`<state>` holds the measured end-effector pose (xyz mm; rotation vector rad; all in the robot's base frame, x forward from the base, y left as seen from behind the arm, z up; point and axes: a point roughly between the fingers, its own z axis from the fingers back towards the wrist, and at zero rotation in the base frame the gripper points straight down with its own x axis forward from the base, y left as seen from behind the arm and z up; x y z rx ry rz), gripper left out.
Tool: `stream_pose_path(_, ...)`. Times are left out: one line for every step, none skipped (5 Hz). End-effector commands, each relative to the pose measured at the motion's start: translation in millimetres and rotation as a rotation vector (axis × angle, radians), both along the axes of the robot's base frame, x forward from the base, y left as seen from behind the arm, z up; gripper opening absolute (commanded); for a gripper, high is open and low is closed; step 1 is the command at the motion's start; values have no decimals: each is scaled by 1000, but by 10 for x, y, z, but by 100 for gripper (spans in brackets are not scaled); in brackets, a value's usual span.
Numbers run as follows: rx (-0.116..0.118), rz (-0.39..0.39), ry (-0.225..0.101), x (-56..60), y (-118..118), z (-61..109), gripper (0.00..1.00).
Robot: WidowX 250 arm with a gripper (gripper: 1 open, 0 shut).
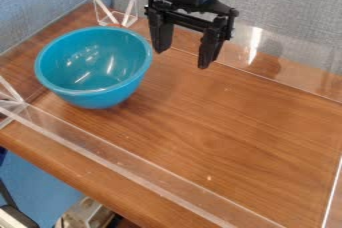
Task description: Put the mushroom in the blue bowl
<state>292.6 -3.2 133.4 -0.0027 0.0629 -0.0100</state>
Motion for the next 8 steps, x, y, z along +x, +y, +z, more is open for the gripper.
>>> stream_pose_path(-7, 13, 1, 140, -11, -136, 100)
stream_pose_path(-15, 27, 5, 240, 21, -252, 100)
stream_pose_path(-22, 39, 9, 256, 43, -313, 100)
stream_pose_path(-29, 53, 10, 258, 70, -356, 100)
stream_pose_path(-33, 16, 11, 323, 110, -471, 100)
stream_pose_path(-37, -21, 10, 393, 122, -567, 100)
stream_pose_path(-43, 26, -1, 361, 211, -421, 100)
stream_pose_path(-50, 70, -18, 332, 278, -259, 100)
